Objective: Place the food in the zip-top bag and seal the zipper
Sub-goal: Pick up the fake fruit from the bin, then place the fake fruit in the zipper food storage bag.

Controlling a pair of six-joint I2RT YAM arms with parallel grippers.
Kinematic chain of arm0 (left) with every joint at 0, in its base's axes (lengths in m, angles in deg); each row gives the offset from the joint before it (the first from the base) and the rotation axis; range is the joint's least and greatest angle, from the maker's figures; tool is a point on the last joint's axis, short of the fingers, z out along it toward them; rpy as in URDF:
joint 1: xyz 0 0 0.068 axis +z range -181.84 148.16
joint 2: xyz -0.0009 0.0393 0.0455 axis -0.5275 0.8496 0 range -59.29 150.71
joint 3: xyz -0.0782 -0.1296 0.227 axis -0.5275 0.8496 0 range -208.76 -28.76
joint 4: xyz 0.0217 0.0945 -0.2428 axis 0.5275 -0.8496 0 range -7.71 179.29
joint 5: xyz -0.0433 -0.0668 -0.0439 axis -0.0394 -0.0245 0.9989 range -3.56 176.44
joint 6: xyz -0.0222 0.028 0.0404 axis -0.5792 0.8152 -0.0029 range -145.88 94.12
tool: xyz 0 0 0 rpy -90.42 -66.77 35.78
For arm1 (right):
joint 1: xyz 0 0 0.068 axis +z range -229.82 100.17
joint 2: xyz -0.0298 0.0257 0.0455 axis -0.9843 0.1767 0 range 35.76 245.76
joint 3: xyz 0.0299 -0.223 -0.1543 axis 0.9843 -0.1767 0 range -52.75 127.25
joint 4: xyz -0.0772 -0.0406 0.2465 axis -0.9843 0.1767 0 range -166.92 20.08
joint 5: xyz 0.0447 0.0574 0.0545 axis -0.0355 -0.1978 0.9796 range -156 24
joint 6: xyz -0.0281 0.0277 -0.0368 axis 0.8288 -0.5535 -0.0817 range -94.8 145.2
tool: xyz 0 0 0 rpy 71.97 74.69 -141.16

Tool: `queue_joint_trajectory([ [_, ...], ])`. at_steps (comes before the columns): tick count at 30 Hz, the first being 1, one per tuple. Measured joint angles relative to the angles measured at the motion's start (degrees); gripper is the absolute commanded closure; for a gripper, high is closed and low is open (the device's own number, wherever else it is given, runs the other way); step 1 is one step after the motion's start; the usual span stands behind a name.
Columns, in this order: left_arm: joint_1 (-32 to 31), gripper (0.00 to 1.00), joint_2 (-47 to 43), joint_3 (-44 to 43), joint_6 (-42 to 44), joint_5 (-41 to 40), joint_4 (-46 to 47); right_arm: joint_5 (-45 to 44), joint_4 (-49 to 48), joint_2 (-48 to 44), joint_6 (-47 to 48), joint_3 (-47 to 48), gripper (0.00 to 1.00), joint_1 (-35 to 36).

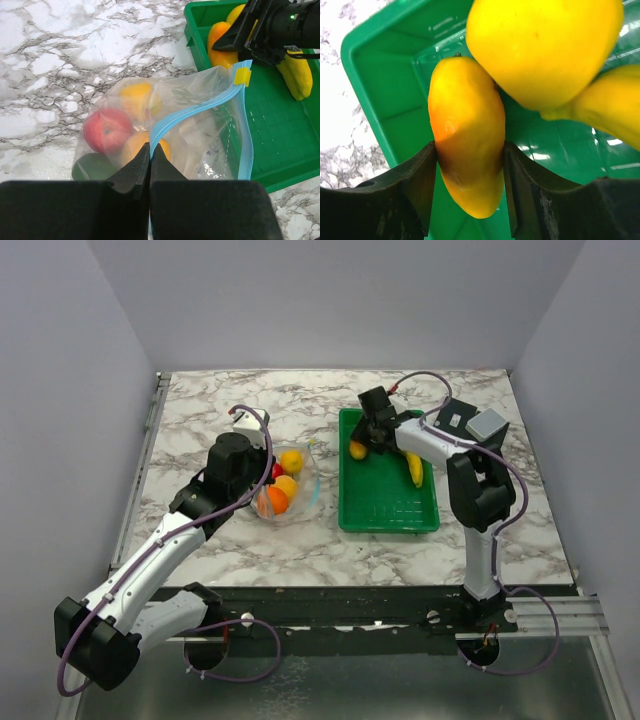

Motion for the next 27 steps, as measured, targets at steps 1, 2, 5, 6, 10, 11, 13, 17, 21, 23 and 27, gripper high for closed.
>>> queue_joint_trajectory([
  [1,0.0,1.0,0.0,-0.02,0.0,0.0,0.02,0.17,-0.04,-1.03,0.24,-1.14,0.75,0.0],
  [2,0.0,1.0,0.0,0.0,0.0,0.02,0.0,0.5,-0.09,-2.36,0.61,-2.54,0.76,0.0],
  [5,0.0,1.0,0.0,-0.02,0.0,0.02,0.0,1.68,-0.83,-6.1,1.75,-5.81,0.76,0.0],
  [6,0.0,1.0,0.0,0.0,0.0,0.02,0.0,2.45,-1.31,-7.45,2.36,-6.95,0.76,0.0],
  [10,0.0,1.0,0.02,-0.02,0.0,0.02,0.02,5.68,-3.15,-12.66,5.01,-10.54,0.76,-0.02],
  [11,0.0,1.0,0.07,0.0,0.0,0.02,0.02,6.51,-3.3,-13.75,5.73,-11.13,0.76,-0.02],
  [13,0.0,1.0,0.13,0.0,0.0,0.02,0.02,8.37,-4.13,-16.02,7.1,-12.61,0.78,-0.02],
  [17,0.0,1.0,0.2,0.0,0.0,0.02,0.02,11.58,-4.61,-21.77,9.9,-16.46,0.78,0.0],
  [21,0.0,1.0,0.31,-0.02,0.0,0.02,0.02,15.06,-4.57,-27.65,12.33,-19.26,0.79,0.0],
  [23,0.0,1.0,0.37,0.0,0.0,0.02,0.02,16.98,-4.55,-30.21,13.31,-20.15,0.79,0.0],
  [27,0.0,1.0,0.46,0.0,0.0,0.02,0.02,21.51,-4.48,-35.39,14.86,-21.99,0.79,0.0],
])
